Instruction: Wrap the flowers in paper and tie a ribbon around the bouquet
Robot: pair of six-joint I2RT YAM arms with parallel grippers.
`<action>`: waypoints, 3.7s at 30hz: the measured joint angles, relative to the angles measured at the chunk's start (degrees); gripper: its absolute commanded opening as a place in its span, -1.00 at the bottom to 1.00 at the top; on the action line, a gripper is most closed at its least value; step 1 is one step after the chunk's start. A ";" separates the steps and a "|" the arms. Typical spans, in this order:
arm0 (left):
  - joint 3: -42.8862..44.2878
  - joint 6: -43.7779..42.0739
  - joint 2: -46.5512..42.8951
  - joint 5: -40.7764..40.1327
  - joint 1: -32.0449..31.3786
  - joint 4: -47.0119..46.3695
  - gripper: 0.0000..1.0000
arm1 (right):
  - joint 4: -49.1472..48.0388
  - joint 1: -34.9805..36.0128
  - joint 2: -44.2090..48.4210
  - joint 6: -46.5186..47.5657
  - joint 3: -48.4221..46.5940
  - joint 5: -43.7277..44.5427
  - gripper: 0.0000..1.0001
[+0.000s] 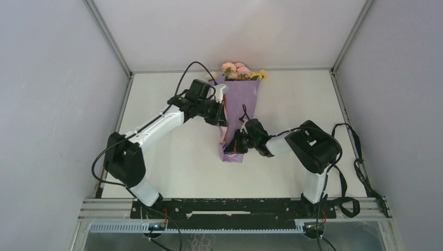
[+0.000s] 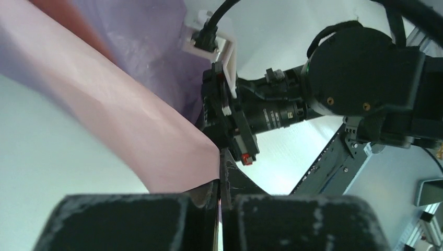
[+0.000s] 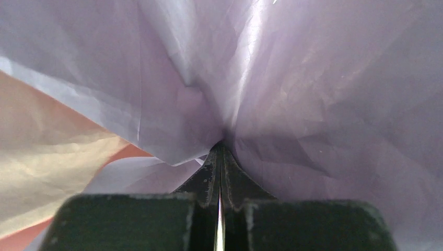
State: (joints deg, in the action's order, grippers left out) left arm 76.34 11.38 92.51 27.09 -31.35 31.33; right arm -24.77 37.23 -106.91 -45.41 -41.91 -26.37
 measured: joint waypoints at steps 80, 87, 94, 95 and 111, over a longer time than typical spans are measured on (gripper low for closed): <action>1.20 -26.32 17.42 -9.90 -12.98 0.76 -1.00 | -0.52 -15.52 18.43 -8.72 14.19 -0.72 0.12; 1.20 -27.96 18.16 -11.76 -14.67 -0.79 -1.00 | 1.18 -25.86 32.48 -8.37 18.27 -0.07 0.47; 1.20 -28.39 18.27 -12.55 -15.02 -0.83 -1.00 | -0.92 -26.60 28.87 -8.39 13.33 -1.33 0.48; 1.20 -28.41 18.32 -12.66 -15.02 -0.83 -1.00 | -2.12 -26.60 26.77 -8.90 12.33 -1.77 0.47; 1.22 -30.34 18.93 -15.19 -15.93 -0.11 -0.42 | -2.60 -23.47 7.61 -6.10 -2.82 -7.78 -1.00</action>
State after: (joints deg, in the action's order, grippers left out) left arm 77.56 -18.96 111.44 11.90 -47.29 31.22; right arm -27.38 13.76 -99.31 -51.51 -44.73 -34.15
